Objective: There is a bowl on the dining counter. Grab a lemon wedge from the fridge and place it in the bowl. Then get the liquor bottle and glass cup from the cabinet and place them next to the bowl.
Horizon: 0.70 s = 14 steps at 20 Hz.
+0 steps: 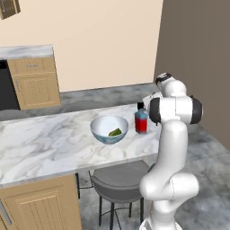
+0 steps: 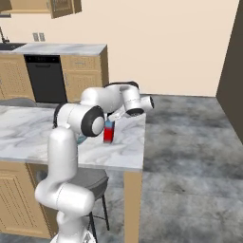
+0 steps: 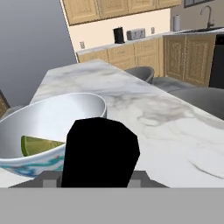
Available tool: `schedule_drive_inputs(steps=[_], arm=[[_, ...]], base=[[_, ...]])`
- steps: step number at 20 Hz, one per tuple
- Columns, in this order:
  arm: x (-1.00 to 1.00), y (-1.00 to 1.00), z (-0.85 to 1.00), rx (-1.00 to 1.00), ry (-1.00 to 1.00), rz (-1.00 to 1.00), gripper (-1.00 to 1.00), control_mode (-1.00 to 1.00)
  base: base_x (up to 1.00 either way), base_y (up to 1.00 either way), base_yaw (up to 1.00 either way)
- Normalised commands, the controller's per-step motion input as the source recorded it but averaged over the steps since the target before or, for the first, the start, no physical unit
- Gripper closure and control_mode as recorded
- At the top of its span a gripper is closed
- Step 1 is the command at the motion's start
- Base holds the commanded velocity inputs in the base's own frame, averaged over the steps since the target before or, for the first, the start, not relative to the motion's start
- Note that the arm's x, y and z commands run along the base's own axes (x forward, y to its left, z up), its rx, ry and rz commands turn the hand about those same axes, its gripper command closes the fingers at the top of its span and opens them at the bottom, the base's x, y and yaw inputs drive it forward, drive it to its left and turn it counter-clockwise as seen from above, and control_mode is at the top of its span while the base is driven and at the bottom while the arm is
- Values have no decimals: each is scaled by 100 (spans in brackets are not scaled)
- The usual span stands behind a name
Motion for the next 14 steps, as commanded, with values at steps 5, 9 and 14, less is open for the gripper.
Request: schedule_drive_inputs(steps=[5, 9, 14], arm=[[-6, 5, -37, -2, -15, 0, 100, -100], [-29, 1, -30, 0, -20, 0, 100, -100], [-25, 2, -26, 0, -15, 0, 100, -100]], base=[[0, 0, 0], [0, 0, 0], [0, 0, 0]])
